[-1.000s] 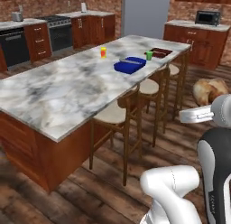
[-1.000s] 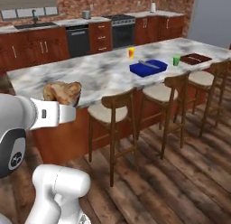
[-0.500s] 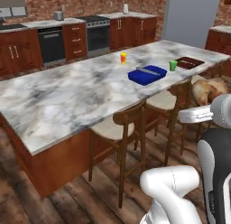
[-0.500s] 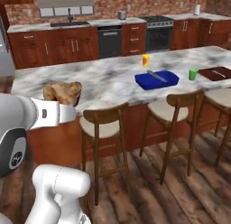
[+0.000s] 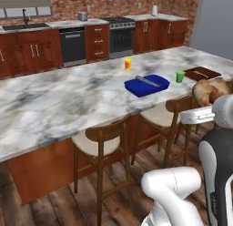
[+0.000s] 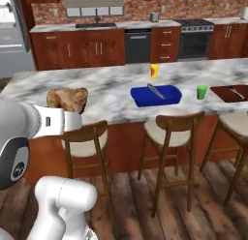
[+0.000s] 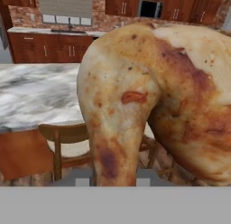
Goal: Gather the broccoli and sweet potato from the fridge and place them on a tray on the dining counter. Then gather the chicken drumstick and fish from the fridge and place them on the other tray.
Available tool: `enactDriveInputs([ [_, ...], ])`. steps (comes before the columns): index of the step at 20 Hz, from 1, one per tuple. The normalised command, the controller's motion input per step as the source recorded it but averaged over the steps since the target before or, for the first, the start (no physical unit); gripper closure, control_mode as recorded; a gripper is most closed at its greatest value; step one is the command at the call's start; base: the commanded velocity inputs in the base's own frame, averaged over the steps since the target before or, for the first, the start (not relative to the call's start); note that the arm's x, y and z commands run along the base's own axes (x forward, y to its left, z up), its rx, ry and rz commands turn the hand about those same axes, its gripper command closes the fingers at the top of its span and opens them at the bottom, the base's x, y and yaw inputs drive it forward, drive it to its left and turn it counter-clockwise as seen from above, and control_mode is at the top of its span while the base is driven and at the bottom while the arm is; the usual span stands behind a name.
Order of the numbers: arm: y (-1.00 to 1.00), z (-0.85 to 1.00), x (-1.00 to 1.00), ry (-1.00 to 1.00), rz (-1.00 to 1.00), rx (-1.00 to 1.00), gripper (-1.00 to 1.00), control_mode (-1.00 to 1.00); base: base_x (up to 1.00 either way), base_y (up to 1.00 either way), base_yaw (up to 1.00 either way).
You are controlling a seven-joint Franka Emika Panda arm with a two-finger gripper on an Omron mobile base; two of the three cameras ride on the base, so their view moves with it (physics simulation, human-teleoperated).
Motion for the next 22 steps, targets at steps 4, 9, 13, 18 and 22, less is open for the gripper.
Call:
enactDriveInputs([
  [4,0.0,0.0,0.0,0.0,0.0,0.0,1.0,1.0,0.47,-1.0,0.29],
  [9,0.0,0.0,0.0,0.0,0.0,0.0,1.0,1.0,0.57,-0.93,0.25],
  [13,0.0,0.0,0.0,0.0,0.0,0.0,1.0,1.0,0.6,-0.74,0.23],
  [18,0.0,0.0,0.0,0.0,0.0,0.0,1.0,1.0,0.64,-0.59,0.22],
  [22,0.0,0.0,0.0,0.0,0.0,0.0,1.0,1.0,0.58,-0.37,0.23],
])
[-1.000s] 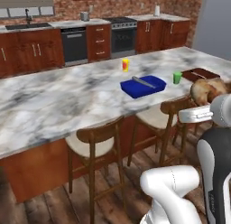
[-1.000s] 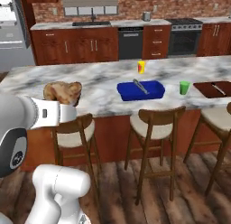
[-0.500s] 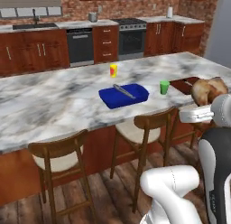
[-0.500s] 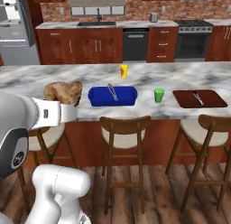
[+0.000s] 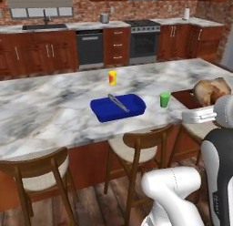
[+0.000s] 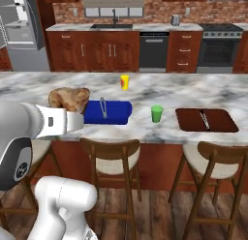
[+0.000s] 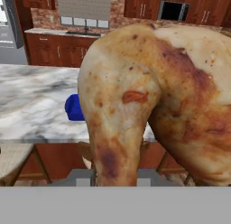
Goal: Gather the broccoli and sweet potato from the fridge and place them on a tray on the dining counter. Then gather the chicken drumstick and fish from the fridge and place them on the other tray.
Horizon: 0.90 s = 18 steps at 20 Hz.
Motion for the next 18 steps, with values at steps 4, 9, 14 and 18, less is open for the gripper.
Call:
enactDriveInputs([
  [4,0.0,0.0,0.0,0.0,0.0,0.0,1.0,1.0,0.65,-0.16,0.24],
  [9,0.0,0.0,0.0,0.0,0.0,0.0,1.0,1.0,0.62,-0.07,0.21],
  [14,0.0,0.0,0.0,0.0,0.0,0.0,1.0,1.0,0.48,-0.15,0.13],
  [18,0.0,0.0,0.0,0.0,0.0,0.0,1.0,1.0,0.34,-0.09,0.0],
])
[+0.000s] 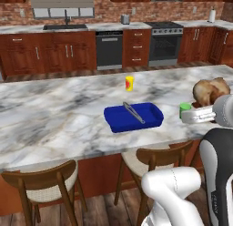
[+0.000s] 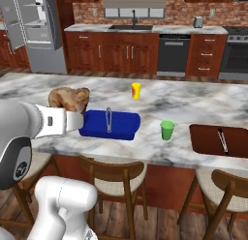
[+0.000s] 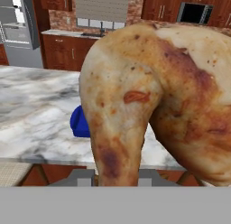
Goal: Gather the broccoli and sweet potato from the fridge and place them on a tray on the dining counter. Then gather the chicken drumstick and fish from the fridge and place them on the other tray.
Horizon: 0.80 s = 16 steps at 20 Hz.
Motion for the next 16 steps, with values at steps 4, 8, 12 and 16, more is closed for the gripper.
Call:
enactDriveInputs([
  [4,0.0,0.0,0.0,0.0,0.0,0.0,1.0,1.0,0.06,-0.01,0.0],
  [8,0.0,0.0,0.0,0.0,0.0,0.0,1.0,1.0,0.09,0.0,0.0],
  [12,0.0,-0.12,0.38,0.04,0.0,0.0,1.0,-1.0,0.07,0.0,0.0],
  [16,0.0,-0.25,0.8,0.01,0.0,0.0,1.0,-1.0,0.0,0.0,0.0],
])
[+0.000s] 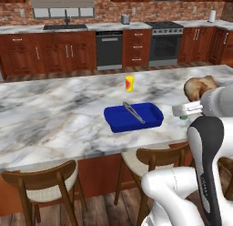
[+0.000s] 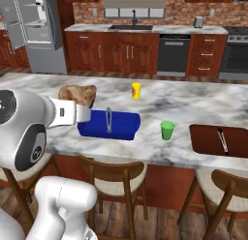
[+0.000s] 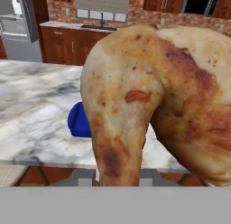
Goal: Gather the broccoli and sweet potato from the fridge and place them on a tray on the dining counter. Then gather the chicken drumstick and fish from the fridge and place them on the other tray.
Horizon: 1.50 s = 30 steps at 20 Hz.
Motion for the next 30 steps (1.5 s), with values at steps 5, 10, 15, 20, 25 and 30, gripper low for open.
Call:
enactDriveInputs([
  [5,0.0,-0.29,0.75,0.0,0.0,0.0,1.0,-1.0,0.0,0.0,0.0],
  [10,0.09,-0.41,0.68,0.04,0.0,0.0,1.0,-1.0,0.0,0.0,0.0],
  [15,0.14,-0.34,0.75,0.16,0.0,0.0,1.0,-1.0,0.0,0.0,0.0],
  [20,0.13,-0.25,0.87,0.15,0.0,0.0,1.0,-1.0,0.0,0.0,0.0],
  [25,0.05,-0.28,0.83,0.11,0.0,0.0,1.0,-1.0,0.0,0.0,0.0],
  [30,0.03,-0.41,0.76,0.09,0.0,0.0,1.0,-1.0,0.0,0.0,0.0],
])
